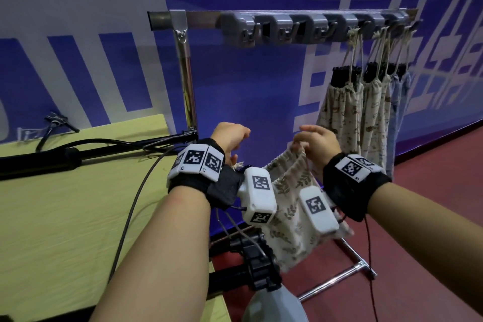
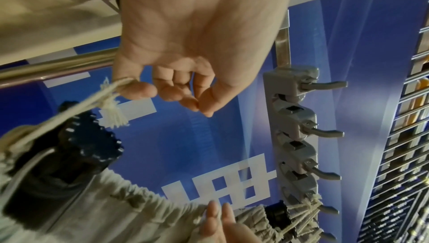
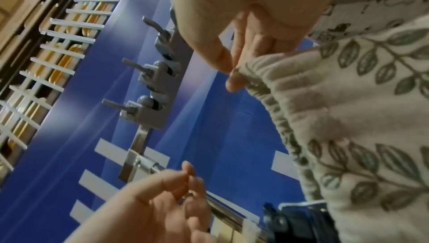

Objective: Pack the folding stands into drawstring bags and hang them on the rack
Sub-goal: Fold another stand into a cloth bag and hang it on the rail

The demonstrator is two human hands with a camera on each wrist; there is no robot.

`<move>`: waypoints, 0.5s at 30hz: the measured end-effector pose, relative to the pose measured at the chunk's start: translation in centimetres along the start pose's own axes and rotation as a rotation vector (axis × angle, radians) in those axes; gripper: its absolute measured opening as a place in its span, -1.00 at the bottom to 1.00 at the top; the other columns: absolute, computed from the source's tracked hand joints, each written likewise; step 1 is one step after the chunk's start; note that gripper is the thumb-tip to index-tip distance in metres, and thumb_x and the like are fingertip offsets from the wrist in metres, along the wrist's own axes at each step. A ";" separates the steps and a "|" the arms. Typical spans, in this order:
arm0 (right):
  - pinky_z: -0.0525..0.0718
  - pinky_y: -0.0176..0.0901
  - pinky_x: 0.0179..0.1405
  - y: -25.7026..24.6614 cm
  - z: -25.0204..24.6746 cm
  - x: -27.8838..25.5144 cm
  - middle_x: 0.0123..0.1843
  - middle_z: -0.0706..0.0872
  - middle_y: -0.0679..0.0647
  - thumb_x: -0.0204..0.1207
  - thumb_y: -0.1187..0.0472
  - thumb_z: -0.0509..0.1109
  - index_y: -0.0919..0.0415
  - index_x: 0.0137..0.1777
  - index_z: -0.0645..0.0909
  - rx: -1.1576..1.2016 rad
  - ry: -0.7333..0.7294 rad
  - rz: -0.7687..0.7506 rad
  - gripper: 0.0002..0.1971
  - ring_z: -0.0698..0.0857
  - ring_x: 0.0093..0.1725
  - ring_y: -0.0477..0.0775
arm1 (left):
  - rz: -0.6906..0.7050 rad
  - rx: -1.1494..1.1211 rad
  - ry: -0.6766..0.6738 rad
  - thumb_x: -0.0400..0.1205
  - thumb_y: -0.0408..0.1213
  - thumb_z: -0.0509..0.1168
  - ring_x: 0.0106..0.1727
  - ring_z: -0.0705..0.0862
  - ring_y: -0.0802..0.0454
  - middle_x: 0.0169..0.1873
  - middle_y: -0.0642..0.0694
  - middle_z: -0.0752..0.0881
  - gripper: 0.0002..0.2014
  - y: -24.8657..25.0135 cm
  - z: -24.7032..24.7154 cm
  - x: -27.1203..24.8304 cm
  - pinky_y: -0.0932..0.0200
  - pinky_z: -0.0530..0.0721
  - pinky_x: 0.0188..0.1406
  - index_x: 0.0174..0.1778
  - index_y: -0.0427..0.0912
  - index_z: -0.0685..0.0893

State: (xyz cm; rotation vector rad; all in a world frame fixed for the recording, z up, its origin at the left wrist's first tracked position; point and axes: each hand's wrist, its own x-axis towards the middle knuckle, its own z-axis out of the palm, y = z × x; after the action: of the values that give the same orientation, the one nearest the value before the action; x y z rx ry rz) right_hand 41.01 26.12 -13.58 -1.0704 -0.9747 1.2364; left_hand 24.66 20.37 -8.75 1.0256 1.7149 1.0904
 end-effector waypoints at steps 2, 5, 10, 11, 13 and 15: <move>0.53 -0.35 -0.66 -0.5 -0.1 -0.1 -0.34 0.60 0.32 0.44 0.67 0.01 0.29 -0.03 0.46 0.129 -0.044 0.036 -0.66 0.61 -0.64 0.00 | -0.004 0.000 -0.006 0.62 -0.38 0.19 -0.33 0.33 0.03 -0.20 -0.09 0.38 -0.97 0.0 0.0 -0.1 0.15 0.30 -0.42 -0.06 -0.20 0.49; 0.60 -0.30 -0.52 -0.3 -0.9 0.0 -0.23 0.72 0.25 0.44 0.67 0.08 0.20 -0.01 0.55 0.064 -0.095 -0.021 -0.60 0.72 -0.50 0.00 | 0.006 -0.009 -0.012 0.62 -0.36 0.20 -0.33 0.34 0.03 -0.17 -0.10 0.39 -0.99 0.1 0.0 -0.1 0.16 0.30 -0.41 -0.08 -0.20 0.48; 0.56 -0.42 -0.59 0.4 -1.4 -0.1 -0.32 0.70 0.24 0.49 0.63 0.09 0.33 -0.18 0.63 -0.027 -0.089 -0.023 -0.67 0.68 -0.60 -0.07 | 0.007 -0.010 -0.021 0.61 -0.36 0.20 -0.32 0.35 0.03 -0.12 -0.10 0.40 -0.98 0.2 0.2 -0.3 0.17 0.30 -0.40 -0.08 -0.19 0.49; 0.60 -0.40 -0.52 0.7 -1.4 -0.1 -0.38 0.72 0.23 0.47 0.65 0.05 0.35 -0.22 0.63 -0.013 -0.091 -0.008 -0.65 0.70 -0.54 -0.03 | 0.014 -0.009 -0.022 0.61 -0.37 0.20 -0.33 0.34 0.02 -0.13 -0.11 0.39 -0.96 0.2 0.3 -0.3 0.17 0.29 -0.40 -0.08 -0.17 0.48; 0.62 -0.28 -0.27 1.0 -1.6 0.0 -0.47 0.75 0.17 0.42 0.69 0.00 0.35 -0.24 0.61 0.028 -0.124 0.029 -0.61 0.72 -0.35 0.09 | 0.027 -0.001 -0.024 0.60 -0.39 0.18 -0.35 0.31 0.01 -0.15 -0.10 0.38 -0.93 0.3 0.3 -0.4 0.17 0.25 -0.39 -0.07 -0.14 0.46; 0.62 -0.26 -0.28 1.1 -1.5 0.0 -0.40 0.75 0.21 0.43 0.71 -0.01 0.32 -0.15 0.57 0.070 -0.172 0.086 -0.61 0.71 -0.27 0.12 | 0.030 0.012 -0.017 0.59 -0.39 0.17 -0.37 0.27 0.00 -0.16 -0.11 0.37 -0.91 0.4 0.3 -0.4 0.17 0.20 -0.40 -0.07 -0.13 0.43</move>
State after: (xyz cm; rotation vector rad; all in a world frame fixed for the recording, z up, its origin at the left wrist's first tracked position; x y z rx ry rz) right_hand 42.21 25.98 -14.95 -0.9718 -1.0156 1.4419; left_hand 25.14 20.21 -8.40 1.0685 1.6989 1.0885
